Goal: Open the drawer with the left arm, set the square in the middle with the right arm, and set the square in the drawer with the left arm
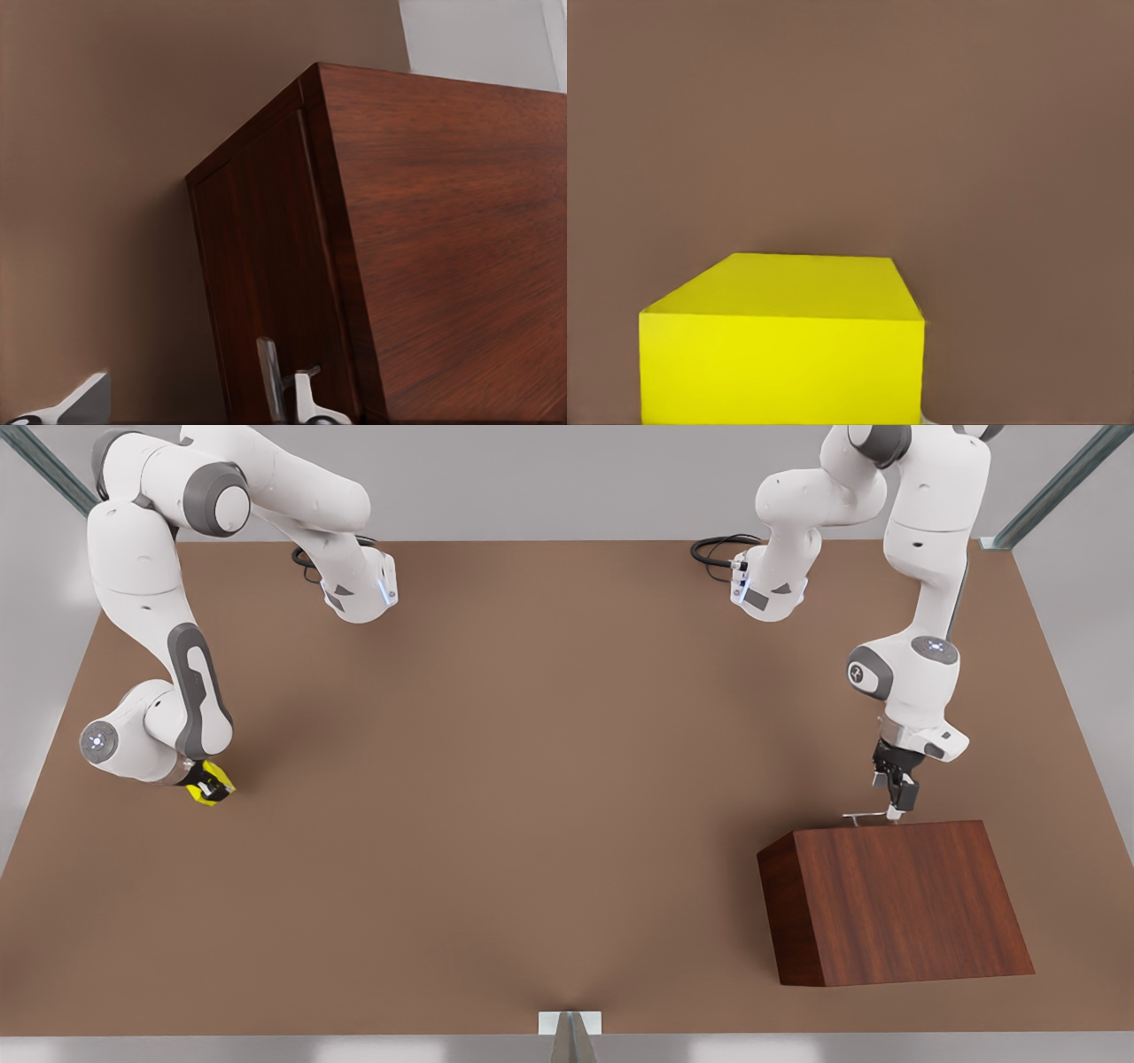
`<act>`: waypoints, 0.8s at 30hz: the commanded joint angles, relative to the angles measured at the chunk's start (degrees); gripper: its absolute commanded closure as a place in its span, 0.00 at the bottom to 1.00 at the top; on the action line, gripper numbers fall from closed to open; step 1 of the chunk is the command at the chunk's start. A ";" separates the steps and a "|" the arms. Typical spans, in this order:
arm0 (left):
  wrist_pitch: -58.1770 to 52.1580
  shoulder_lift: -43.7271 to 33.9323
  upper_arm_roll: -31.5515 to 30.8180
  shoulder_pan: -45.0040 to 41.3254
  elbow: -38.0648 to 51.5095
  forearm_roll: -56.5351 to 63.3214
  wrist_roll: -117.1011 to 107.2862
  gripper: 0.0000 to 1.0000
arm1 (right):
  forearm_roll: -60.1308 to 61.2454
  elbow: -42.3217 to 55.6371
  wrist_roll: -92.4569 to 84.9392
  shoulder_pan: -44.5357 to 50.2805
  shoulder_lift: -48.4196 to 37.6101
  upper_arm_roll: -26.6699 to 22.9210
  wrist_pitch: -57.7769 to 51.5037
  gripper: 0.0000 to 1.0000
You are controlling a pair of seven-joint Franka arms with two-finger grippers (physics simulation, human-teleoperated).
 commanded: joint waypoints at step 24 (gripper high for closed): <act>-12.69 -3.65 0.09 -2.11 -0.18 -0.19 -3.08 0.00 | 15.25 34.19 42.48 58.27 8.59 1.14 -17.33 0.33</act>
